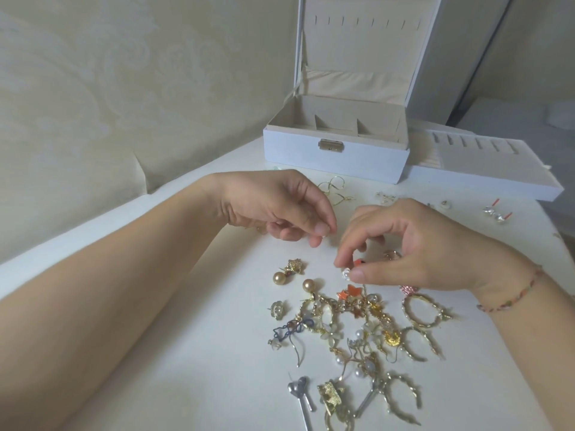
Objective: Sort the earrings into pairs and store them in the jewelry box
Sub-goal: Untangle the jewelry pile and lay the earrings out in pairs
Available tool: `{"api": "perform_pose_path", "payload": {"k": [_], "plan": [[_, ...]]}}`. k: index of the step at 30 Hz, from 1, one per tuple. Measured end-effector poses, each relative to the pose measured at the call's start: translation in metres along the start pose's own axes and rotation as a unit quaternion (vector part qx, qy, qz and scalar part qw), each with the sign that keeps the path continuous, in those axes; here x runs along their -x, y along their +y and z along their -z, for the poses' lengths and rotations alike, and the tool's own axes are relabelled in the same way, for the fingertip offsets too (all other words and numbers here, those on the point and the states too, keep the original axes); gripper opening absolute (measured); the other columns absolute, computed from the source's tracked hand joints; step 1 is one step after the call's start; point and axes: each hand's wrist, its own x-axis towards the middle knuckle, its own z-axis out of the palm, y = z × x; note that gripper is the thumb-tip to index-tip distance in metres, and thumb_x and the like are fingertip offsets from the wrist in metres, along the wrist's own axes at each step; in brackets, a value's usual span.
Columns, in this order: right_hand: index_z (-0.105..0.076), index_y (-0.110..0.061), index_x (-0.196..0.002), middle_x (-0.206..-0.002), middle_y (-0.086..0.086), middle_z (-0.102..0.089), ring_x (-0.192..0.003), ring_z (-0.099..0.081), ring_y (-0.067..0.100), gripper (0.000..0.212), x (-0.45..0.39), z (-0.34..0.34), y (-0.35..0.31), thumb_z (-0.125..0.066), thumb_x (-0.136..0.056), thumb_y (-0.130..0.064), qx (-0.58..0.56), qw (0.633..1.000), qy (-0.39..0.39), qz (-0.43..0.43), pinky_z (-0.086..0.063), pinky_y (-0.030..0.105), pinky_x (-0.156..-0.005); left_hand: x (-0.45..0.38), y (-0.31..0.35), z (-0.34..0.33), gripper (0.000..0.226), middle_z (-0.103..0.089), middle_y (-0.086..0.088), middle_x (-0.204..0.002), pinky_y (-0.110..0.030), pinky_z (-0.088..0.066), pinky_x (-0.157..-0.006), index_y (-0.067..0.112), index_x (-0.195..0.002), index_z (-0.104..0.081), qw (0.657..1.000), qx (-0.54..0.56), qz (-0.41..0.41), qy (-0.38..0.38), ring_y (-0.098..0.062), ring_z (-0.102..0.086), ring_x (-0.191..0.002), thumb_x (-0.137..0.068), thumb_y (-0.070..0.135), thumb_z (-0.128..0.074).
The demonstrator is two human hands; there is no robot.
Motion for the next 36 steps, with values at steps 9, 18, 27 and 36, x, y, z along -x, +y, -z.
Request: {"api": "perform_pose_path", "payload": {"k": [9,18,27,36], "plan": [[-0.074,-0.035,-0.092,-0.086,-0.014,-0.066,-0.097,-0.058,0.013,0.016,-0.005,-0.013,-0.009,-0.076,-0.077,-0.030,0.084,0.996,-0.022,0.017,-0.050,0.029,-0.084,0.000,0.001,0.001,0.013,-0.072,-0.007,-0.071,-0.015,-0.040,-0.038,0.008,-0.092,-0.067,1.000,0.003,0.005,0.019,-0.010,-0.060,-0.047,-0.079,0.008,-0.066],[-0.071,-0.041,-0.091,-0.085,-0.018,-0.063,-0.076,-0.050,0.009,0.016,-0.017,-0.063,-0.039,-0.056,-0.087,-0.045,0.323,0.930,0.000,0.176,-0.040,0.026,-0.056,0.002,0.001,0.010,0.017,-0.070,-0.009,-0.082,-0.017,-0.039,-0.041,0.003,-0.100,-0.067,0.998,0.015,-0.010,0.055,-0.013,-0.061,-0.053,-0.085,0.010,-0.062],[-0.067,-0.035,-0.081,-0.082,-0.020,-0.064,-0.089,-0.051,0.001,0.006,-0.024,-0.034,-0.026,-0.070,-0.080,-0.041,0.135,0.982,0.114,0.071,-0.041,0.022,-0.081,0.012,0.003,0.021,0.012,-0.067,0.004,-0.070,-0.022,-0.037,-0.053,0.008,-0.094,-0.072,0.980,-0.164,0.010,0.116,-0.013,-0.045,-0.052,-0.082,0.005,-0.070],[-0.066,-0.040,-0.080,-0.078,-0.014,-0.052,-0.072,-0.046,-0.007,0.007,-0.033,-0.026,-0.011,-0.070,-0.080,-0.046,0.246,0.933,0.192,-0.181,-0.033,0.015,-0.055,0.003,0.008,0.006,0.014,-0.064,0.019,-0.062,-0.004,-0.034,-0.055,0.013,-0.094,-0.077,0.958,-0.270,-0.012,0.098,0.006,-0.050,-0.053,-0.081,0.016,-0.077]]}}
